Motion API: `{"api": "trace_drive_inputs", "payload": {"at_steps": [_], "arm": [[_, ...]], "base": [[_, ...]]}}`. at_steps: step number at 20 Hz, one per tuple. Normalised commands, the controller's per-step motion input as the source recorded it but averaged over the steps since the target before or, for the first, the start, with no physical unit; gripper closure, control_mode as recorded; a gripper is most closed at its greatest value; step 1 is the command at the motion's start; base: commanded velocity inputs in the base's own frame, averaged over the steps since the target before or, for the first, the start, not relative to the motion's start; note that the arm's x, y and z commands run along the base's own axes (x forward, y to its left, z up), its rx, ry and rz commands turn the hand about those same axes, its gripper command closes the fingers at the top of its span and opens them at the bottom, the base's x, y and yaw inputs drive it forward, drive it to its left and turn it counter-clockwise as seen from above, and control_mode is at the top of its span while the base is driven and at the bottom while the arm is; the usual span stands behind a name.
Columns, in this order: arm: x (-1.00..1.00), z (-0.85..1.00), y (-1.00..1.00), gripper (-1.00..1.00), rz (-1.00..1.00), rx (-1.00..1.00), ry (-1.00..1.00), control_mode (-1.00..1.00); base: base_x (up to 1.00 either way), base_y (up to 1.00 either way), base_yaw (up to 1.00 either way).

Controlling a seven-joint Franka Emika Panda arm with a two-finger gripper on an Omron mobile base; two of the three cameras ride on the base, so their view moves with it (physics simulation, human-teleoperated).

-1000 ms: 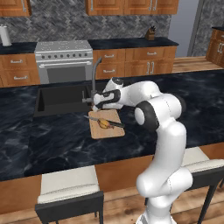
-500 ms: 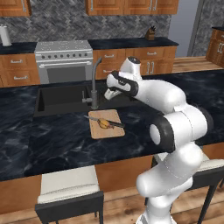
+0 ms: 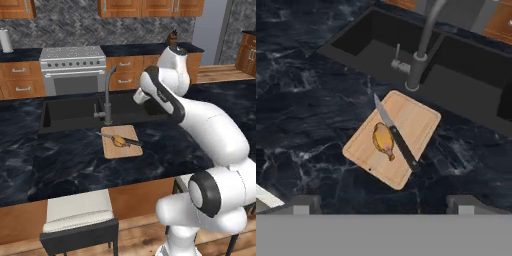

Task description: Pick up the knife from the drawer and place it on the cutting board. Then place the meat from the plate to the cutting board.

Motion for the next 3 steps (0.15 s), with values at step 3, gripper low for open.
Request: {"api": "trace_drive_inputs", "payload": {"at_steps": [3], "arm": [[-1.00, 0.92, -0.46, -1.00, -0.33, 0.04, -0.05, -1.00]], "base": [[0.00, 0.00, 0.00]]}}
